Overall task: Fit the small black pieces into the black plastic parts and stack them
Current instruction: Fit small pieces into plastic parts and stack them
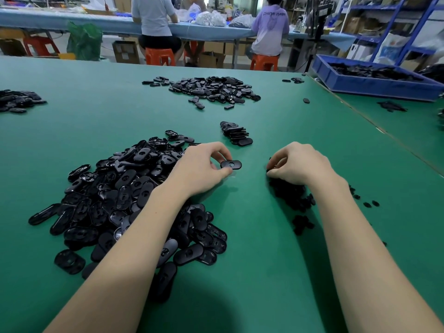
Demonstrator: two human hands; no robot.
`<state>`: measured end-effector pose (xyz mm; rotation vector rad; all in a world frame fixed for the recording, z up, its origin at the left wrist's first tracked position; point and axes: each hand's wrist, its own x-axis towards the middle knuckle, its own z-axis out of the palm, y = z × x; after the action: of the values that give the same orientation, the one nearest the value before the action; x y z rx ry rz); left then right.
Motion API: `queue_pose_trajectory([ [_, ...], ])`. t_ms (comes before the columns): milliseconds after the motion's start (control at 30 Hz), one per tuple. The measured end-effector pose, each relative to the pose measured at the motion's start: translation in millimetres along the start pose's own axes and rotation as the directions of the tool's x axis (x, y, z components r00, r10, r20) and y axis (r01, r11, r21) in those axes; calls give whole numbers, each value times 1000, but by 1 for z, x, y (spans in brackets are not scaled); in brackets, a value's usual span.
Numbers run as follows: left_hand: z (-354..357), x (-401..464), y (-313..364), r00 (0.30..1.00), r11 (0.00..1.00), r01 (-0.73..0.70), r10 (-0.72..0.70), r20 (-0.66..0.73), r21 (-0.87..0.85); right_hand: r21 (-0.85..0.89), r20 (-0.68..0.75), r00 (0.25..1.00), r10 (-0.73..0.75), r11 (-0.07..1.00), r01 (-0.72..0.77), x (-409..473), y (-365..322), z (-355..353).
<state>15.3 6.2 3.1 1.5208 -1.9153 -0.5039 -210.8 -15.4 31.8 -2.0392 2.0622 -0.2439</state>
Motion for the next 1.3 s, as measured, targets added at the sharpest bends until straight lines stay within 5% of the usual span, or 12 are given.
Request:
queue_pose_trajectory([
  [267,2,1,-2,999,1000,-3,2,-32,-24,56,-146,989,17,998,-9,1,-3,8],
  [433,3,2,-1,999,999,-9,7,-47,-33,571,-76,997,-29,818,67,-2,-10,5],
  [533,3,1,0,999,999,-11,10,-52,-33,694,40,993,-113,718,54,-7,-21,5],
  [1000,1,0,4,998,999,-11,9,-56,-37,758,113,980,-165,652,22,-8,-31,11],
  [1300,-1,-1,7,998,999,-23,21,-57,-34,694,74,973,-216,712,105,-8,-35,10],
])
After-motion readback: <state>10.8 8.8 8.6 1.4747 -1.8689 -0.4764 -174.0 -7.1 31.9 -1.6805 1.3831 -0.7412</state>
